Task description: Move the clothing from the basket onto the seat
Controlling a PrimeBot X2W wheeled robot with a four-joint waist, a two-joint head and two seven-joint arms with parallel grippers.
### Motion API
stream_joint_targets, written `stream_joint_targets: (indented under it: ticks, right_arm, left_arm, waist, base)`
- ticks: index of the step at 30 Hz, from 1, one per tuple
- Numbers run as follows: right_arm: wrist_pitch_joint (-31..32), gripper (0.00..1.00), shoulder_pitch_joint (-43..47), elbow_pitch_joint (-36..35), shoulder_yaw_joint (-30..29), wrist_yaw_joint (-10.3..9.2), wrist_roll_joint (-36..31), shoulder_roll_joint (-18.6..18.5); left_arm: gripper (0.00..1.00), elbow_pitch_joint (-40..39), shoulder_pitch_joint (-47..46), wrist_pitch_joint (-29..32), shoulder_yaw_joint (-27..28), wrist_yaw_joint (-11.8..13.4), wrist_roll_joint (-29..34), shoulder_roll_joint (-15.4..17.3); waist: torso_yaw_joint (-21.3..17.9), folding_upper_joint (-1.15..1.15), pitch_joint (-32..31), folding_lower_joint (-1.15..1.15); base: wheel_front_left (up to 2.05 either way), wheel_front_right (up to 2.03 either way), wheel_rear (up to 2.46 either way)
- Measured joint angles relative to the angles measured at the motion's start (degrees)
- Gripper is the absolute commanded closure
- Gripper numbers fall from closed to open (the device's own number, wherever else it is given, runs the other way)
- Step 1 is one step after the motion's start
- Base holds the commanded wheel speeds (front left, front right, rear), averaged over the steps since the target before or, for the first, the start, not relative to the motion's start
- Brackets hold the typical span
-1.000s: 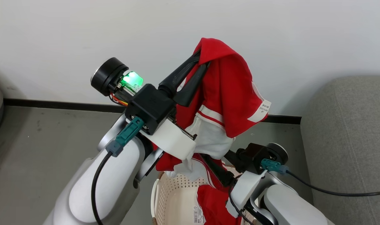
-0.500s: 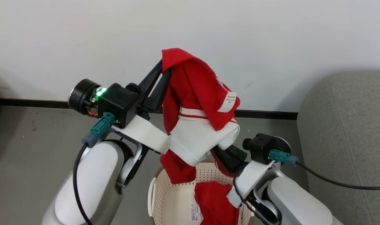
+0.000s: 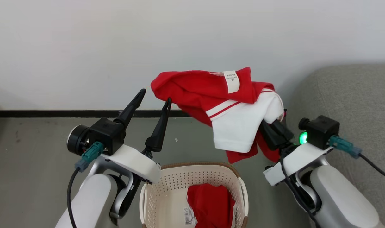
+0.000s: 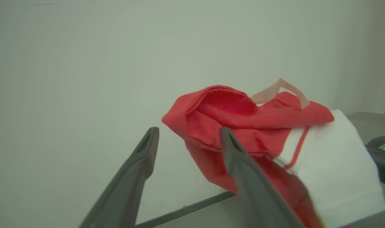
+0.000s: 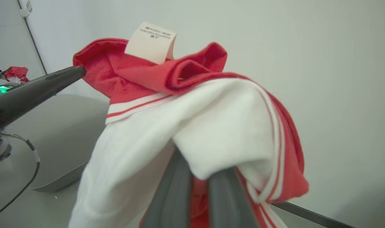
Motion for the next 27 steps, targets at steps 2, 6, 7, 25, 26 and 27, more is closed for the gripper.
stream_joint_targets:
  ticks: [2,6,7,25,26,27]
  right_arm:
    - [0.0,1.00,0.2,-1.2,-2.0,0.00,-0.5,-0.7]
    - [0.0,1.00,1.5,-3.1,-5.7,0.00,-1.2,-1.6]
    - [0.0,1.00,1.9,-3.4,-6.4,0.00,-1.5,-1.8]
    - [0.0,1.00,13.4,-8.6,-20.3,0.00,-4.0,-3.0]
    - [0.0,1.00,14.0,-8.8,-21.0,0.00,-4.1,-3.0]
    - [0.0,1.00,14.5,-9.1,-21.6,0.00,-4.2,-3.0]
  left_arm:
    - [0.00,0.4,1.0,-0.5,0.4,0.0,-0.2,0.1]
    - [0.00,1.3,3.9,-1.6,1.1,0.0,-0.9,0.8]
    - [0.00,1.5,4.6,-2.0,1.2,0.0,-1.0,1.1]
    - [0.00,1.6,9.8,-7.0,-3.6,-3.6,-0.5,1.5]
    - [0.00,1.5,9.8,-7.0,-3.9,-4.0,-0.5,1.4]
    - [0.00,1.5,9.8,-7.0,-4.3,-4.1,-0.5,1.3]
  waist:
    - [-0.5,0.00,-0.1,0.00]
    - [-1.6,0.00,-0.3,0.00]
    - [-1.8,0.00,-0.4,0.00]
    - [-6.7,0.00,-1.6,0.00]
    - [-7.0,0.00,-1.6,0.00]
    - [-7.4,0.00,-1.7,0.00]
  base:
    - [0.00,0.00,0.00]
    - [0.00,0.00,0.00]
    - [0.00,0.00,0.00]
    - [0.00,0.00,0.00]
    - [0.00,0.00,0.00]
    - [0.00,0.00,0.00]
